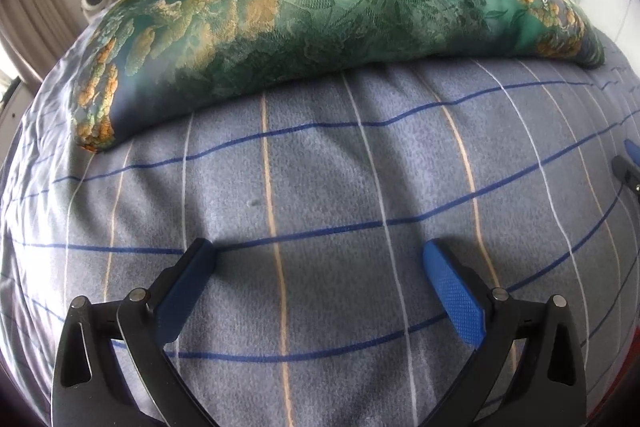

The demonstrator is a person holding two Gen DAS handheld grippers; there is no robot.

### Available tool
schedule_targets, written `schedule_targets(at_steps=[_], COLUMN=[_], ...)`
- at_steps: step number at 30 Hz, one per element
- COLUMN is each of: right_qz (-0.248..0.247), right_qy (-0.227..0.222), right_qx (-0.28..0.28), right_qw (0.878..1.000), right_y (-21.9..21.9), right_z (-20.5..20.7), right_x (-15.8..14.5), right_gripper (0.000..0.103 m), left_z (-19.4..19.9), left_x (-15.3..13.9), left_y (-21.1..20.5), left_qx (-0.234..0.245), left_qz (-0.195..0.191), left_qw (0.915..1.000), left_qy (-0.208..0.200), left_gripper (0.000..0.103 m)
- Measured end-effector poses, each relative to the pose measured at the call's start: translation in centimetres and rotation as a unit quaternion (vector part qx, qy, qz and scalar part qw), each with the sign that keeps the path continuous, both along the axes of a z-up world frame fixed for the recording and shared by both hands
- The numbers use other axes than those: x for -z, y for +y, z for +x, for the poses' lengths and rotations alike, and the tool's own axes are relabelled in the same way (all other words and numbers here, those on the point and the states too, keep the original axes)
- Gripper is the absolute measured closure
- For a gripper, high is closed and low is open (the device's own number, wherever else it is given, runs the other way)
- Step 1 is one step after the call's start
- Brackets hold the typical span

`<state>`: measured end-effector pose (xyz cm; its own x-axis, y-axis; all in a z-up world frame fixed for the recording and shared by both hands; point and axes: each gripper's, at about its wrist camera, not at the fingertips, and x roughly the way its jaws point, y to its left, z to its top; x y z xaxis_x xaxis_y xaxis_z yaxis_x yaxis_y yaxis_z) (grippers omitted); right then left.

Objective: Fold large clothes

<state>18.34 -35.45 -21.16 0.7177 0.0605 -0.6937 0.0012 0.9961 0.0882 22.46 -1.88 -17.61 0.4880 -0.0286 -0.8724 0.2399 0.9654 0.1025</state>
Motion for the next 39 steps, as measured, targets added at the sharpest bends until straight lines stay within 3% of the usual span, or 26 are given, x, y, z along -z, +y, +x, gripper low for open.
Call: schedule_targets(at_steps=[27, 32, 39], right_qz=[-0.001, -0.001, -0.002], right_qy=[-0.001, -0.001, -0.001], right_qx=[0.000, 0.000, 0.000], right_qw=[1.000, 1.000, 1.000], right_y=[0.0, 0.0, 0.1], right_z=[0.0, 0.0, 0.0], right_x=[0.0, 0.0, 0.0], right_gripper=[0.000, 0.000, 0.000], left_z=[-0.8, -2.3, -4.5], left_x=[-0.5, -1.9, -5.4], left_y=[0.1, -0.1, -2.0], left_qx=[0.002, 0.016, 0.063], left_qz=[-0.004, -0.006, -0.008], left_qw=[1.0000, 0.9998, 0.9974], left_qy=[-0.003, 0.005, -0.033], left_gripper=[0.000, 0.000, 0.000])
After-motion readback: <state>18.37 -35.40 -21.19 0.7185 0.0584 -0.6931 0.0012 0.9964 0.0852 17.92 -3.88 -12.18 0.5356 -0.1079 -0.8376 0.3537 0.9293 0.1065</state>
